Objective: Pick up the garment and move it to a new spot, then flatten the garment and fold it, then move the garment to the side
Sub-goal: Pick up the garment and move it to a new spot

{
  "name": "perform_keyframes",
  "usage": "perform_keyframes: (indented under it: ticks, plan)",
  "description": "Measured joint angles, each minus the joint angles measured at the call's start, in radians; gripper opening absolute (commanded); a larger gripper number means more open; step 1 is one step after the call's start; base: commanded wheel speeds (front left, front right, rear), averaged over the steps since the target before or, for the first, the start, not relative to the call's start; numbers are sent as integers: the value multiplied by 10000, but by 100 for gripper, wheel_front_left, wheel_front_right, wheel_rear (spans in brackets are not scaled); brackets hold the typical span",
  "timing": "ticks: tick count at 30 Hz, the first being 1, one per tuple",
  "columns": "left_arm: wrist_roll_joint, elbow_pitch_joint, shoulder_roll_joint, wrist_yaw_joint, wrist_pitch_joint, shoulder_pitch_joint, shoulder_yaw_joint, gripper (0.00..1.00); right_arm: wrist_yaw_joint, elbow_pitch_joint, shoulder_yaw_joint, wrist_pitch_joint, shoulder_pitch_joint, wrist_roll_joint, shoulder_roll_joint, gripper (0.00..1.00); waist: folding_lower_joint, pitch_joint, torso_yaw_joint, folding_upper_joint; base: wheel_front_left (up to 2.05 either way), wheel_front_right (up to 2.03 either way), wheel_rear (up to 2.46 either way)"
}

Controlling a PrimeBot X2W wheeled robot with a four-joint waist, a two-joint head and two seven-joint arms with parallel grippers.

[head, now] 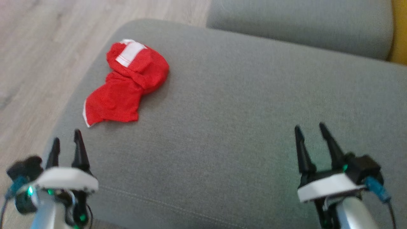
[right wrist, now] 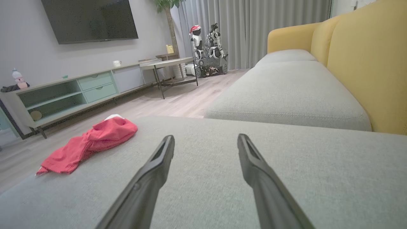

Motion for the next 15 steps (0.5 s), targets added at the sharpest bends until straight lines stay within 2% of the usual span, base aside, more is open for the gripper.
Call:
perform_keyframes:
  ticks: [8,12,15]
  plan:
    - [58,2550,1066,25,1941,-2414,-56,100,0,-999,-529,466,-627,-734,-10,100,1,1309,-643,0,0,0,0]
    - [286,3724,1507,-8,2345,-3421,-291,100,0,-1409,-610,658,-681,-970,-13,100,1,1896,-927,0,0,0,0]
    - [431,4437,1634,-17,2391,-4023,-395,100,2,-1636,-644,738,-852,-1057,-15,100,2,2237,-1125,0,0,0,0]
